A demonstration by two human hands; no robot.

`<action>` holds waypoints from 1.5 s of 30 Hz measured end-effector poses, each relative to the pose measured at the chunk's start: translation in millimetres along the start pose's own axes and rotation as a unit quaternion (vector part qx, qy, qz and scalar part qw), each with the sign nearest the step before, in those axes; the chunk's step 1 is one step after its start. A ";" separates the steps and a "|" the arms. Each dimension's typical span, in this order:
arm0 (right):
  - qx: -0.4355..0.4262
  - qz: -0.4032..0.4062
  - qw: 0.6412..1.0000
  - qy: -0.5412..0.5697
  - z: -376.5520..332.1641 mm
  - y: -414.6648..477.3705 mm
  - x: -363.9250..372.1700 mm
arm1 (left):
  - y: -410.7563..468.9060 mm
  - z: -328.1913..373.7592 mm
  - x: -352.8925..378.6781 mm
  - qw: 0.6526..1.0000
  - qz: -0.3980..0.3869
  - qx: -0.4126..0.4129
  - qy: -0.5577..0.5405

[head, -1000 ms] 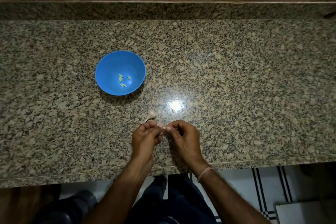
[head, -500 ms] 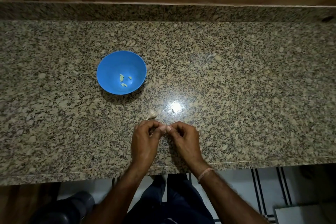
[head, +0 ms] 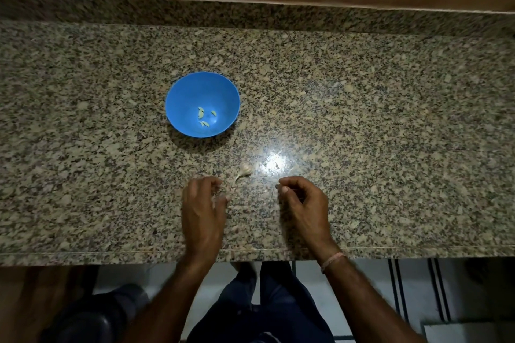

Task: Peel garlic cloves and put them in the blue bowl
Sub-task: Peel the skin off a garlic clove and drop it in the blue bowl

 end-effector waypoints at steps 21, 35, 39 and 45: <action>-0.032 -0.014 0.998 -0.043 9.0 2.8 -23.0 | 6.2 51.1 70.5 0.984 -0.132 0.110 0.042; -0.136 -0.130 0.975 -0.122 5.8 64.1 -28.5 | -14.7 49.7 71.3 0.998 -0.030 -0.041 -0.048; -0.219 -0.147 0.940 -0.219 -1.3 76.4 -12.6 | -19.3 53.3 68.8 0.993 0.013 -0.098 -0.069; -0.254 -0.153 0.925 -0.239 -6.8 85.6 -9.6 | -19.0 60.4 71.3 0.989 0.020 -0.134 -0.053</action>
Point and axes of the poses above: each hand's wrist, its own y-axis towards the middle knuckle, its own x-axis out of the palm, z = x × y, the point moved 1 cm from there along y, towards the middle knuckle, and after that the axes turned 1 degree about -z, right-handed, at the moved point
